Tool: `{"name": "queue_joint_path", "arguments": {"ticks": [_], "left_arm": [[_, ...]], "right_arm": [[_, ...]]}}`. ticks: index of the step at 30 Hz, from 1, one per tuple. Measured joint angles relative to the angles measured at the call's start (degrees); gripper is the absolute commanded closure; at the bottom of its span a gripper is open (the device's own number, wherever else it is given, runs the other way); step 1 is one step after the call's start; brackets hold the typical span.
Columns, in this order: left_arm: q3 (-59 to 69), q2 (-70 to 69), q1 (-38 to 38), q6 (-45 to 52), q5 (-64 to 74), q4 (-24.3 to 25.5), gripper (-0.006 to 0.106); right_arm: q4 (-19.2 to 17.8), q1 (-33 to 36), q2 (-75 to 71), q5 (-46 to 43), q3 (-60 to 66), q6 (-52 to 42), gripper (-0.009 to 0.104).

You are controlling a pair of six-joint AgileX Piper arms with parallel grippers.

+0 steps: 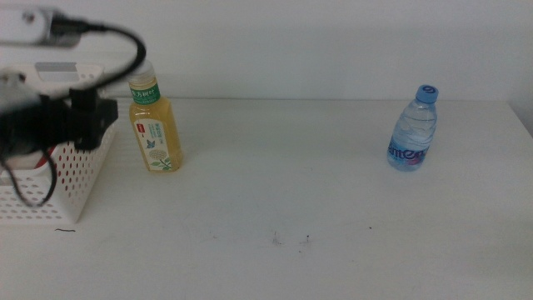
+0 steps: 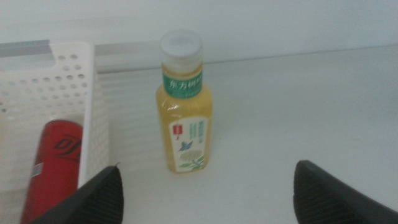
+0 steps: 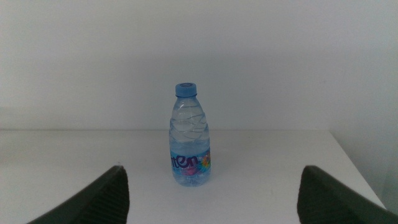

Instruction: Use arms to grab the bottles and put them into the dustbin to the left of the table.

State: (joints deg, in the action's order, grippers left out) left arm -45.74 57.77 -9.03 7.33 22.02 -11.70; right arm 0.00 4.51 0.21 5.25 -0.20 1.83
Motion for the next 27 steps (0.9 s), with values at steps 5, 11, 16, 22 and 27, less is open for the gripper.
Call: {"name": "queue_joint_path", "arguments": {"ticks": [5,11,16,22,27], "left_arm": [[7.54,-5.90,0.00,0.00,-5.73,2.60,0.007],[15.43,-12.68,-0.54,-1.74,-15.17,5.86,0.007],[21.98,-15.51,-4.35,-8.89,-18.79,7.83,0.007],[28.94,-14.80,-7.51,-11.91,-26.69,9.76,0.007],[34.01,-12.52,-7.74,-12.03,-35.83,9.49,0.007]], "right_arm": [[0.00,0.00,0.00,0.00,0.00,0.00,0.002],[0.00,0.00,0.00,0.00,0.00,0.00,0.002],[0.00,0.00,0.00,0.00,0.00,0.00,0.002],[0.00,0.00,0.00,0.00,0.00,0.00,0.002],[0.00,0.00,0.00,0.00,0.00,0.00,0.002]]}}
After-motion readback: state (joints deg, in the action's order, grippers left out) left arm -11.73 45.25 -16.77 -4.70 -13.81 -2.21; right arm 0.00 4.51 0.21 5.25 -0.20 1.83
